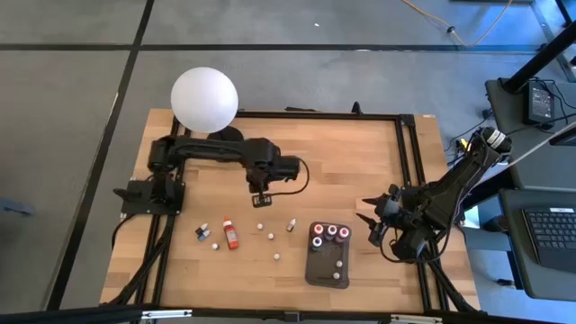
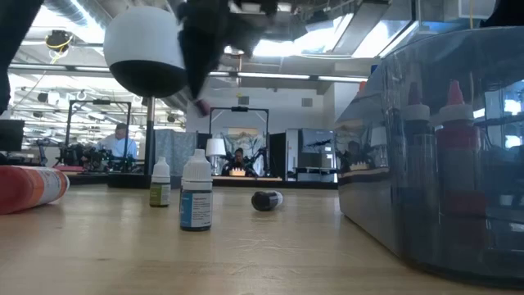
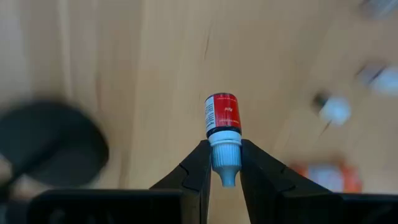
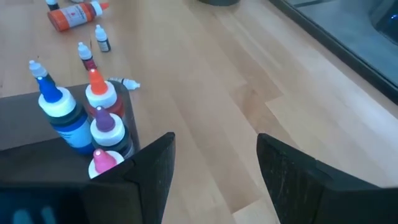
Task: Pick & Place food coloring
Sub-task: Put the small food coloring bottle into the black bin
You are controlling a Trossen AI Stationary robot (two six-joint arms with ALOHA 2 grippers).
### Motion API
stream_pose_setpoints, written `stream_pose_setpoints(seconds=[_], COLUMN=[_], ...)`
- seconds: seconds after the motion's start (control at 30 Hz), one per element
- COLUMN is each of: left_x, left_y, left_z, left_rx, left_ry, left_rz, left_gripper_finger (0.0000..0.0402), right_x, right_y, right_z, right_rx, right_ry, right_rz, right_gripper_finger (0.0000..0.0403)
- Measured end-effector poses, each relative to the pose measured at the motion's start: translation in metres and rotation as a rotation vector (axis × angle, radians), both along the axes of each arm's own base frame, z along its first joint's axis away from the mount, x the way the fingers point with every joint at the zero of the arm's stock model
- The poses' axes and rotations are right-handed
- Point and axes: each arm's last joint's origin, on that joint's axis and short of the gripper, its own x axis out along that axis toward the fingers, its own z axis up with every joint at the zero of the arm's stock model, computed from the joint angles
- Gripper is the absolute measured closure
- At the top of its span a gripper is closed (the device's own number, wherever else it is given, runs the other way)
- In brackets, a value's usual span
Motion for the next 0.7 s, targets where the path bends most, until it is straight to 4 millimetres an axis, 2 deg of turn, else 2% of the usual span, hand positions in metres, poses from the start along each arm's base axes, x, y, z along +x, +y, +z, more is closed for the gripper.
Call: stream_pose_setpoints(seconds=[0.1,0.37,0.53,0.7], left_x=[0.002,0.02,0.026,0.028], left_y=[0.003,0.001,0.002,0.002], left_z=[-0.018,-0.064,-0.086,-0.098], left_rx=[-0.045,-0.14,-0.143,-0.15], left_ry=[0.126,0.251,0.314,0.351], left_rz=[0.033,-0.001,0.002,-0.011], left_gripper_finger=[0.0338,0.0338,0.0337,0.0335], right_x=[0.002,0.008,0.012,0.013], right_y=[0.002,0.009,0.013,0.015], right_z=[-0.003,-0.016,-0.024,-0.028], right_rx=[-0.013,-0.052,-0.086,-0.101], right_ry=[0.01,0.044,0.075,0.089], right_rz=[0.0,0.0,0.0,0.0], right_gripper_finger=[0.0176,0.0176,0.0176,0.0176])
